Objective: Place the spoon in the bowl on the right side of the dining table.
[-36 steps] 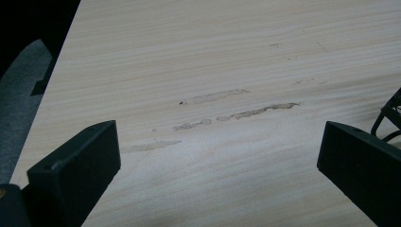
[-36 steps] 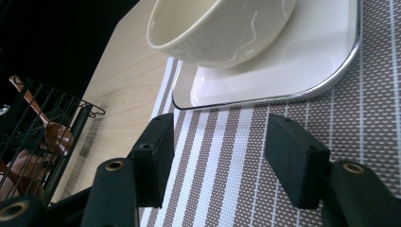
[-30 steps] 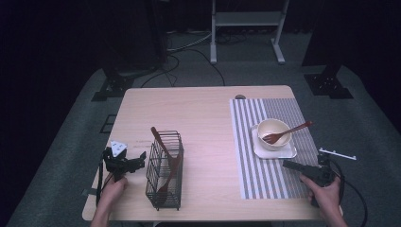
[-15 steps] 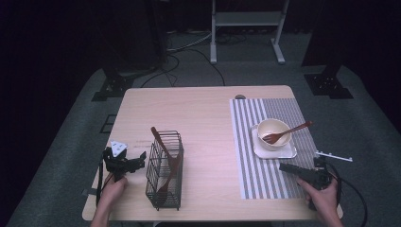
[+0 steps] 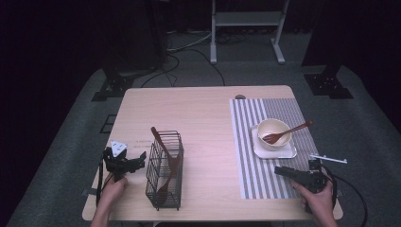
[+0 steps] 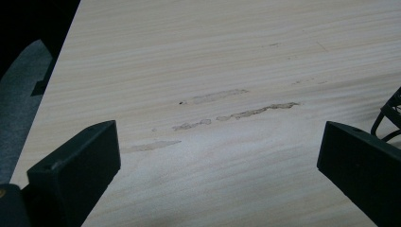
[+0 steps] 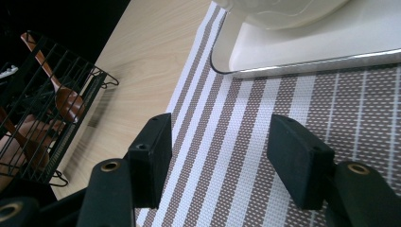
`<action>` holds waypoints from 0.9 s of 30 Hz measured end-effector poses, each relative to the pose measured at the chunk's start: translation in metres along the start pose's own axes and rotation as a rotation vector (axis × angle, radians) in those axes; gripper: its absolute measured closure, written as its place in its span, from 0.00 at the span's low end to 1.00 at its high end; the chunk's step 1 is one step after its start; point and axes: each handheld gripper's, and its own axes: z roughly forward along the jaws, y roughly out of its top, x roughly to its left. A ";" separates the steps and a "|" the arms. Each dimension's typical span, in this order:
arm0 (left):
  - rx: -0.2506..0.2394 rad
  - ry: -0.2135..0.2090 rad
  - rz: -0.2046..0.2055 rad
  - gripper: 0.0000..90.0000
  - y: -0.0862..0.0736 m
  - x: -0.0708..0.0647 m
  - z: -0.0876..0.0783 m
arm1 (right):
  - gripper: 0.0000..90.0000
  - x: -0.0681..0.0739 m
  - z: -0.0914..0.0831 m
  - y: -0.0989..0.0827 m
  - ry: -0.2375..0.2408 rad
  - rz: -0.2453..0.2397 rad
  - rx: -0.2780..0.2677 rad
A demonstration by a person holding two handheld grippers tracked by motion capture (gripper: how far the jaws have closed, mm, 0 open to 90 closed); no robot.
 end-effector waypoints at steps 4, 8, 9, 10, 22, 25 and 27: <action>0.000 0.000 0.000 0.00 0.000 0.000 0.000 | 0.44 0.002 0.001 -0.001 0.002 -0.007 0.001; 0.000 0.000 0.000 0.00 0.000 0.000 0.000 | 0.43 0.005 0.002 -0.003 0.008 -0.016 0.001; 0.001 0.000 0.000 0.00 0.000 0.000 0.000 | 0.43 0.006 0.002 -0.004 0.010 -0.018 0.002; 0.001 0.000 0.000 0.00 0.000 0.000 0.000 | 0.43 0.007 0.002 -0.004 0.011 -0.017 0.003; 0.001 0.000 0.003 0.00 0.000 0.000 0.000 | 0.42 0.019 0.005 -0.010 0.038 -0.043 0.003; 0.002 0.001 0.002 0.00 0.000 0.000 0.000 | 0.42 0.021 0.005 -0.011 0.040 -0.046 0.004; 0.001 0.001 0.002 0.00 0.000 0.000 0.000 | 0.42 0.022 0.006 -0.012 0.044 -0.048 0.007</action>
